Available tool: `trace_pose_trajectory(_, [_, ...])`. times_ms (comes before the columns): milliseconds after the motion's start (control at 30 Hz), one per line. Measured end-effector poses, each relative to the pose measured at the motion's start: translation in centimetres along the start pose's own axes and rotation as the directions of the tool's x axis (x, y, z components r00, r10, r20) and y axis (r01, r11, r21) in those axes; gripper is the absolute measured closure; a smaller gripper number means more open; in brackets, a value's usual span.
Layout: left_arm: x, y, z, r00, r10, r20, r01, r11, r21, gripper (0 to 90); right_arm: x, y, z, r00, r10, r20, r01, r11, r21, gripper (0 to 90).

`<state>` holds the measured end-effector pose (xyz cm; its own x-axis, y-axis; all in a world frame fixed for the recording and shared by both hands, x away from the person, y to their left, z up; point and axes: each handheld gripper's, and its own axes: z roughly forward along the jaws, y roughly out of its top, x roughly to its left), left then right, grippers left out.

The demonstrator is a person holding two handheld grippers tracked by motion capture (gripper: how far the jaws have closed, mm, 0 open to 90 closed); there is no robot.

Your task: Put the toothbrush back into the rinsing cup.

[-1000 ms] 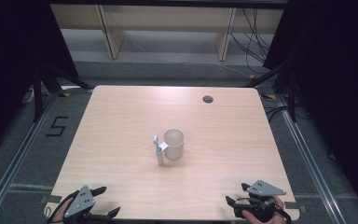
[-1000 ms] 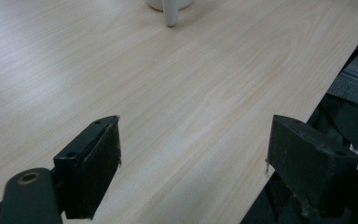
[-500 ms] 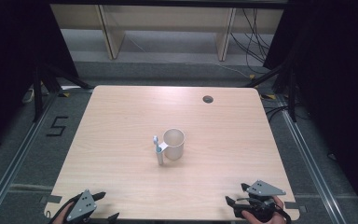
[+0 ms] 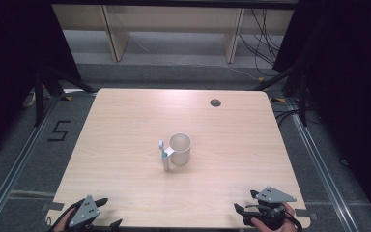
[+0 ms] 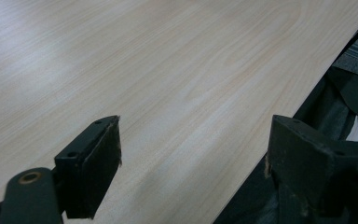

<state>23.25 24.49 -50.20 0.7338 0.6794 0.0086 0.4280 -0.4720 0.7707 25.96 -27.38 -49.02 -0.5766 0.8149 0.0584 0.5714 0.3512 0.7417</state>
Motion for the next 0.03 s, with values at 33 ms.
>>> trace_pose_trajectory(33, [-0.01, 0.03, 0.00, 1.0000, -0.002, 0.000, 0.002, 1.0000, 0.003, 16.9, 0.22, -0.05, -0.01, 0.9993, 0.036, -0.009, -0.035, 0.9993, 0.015, 23.5])
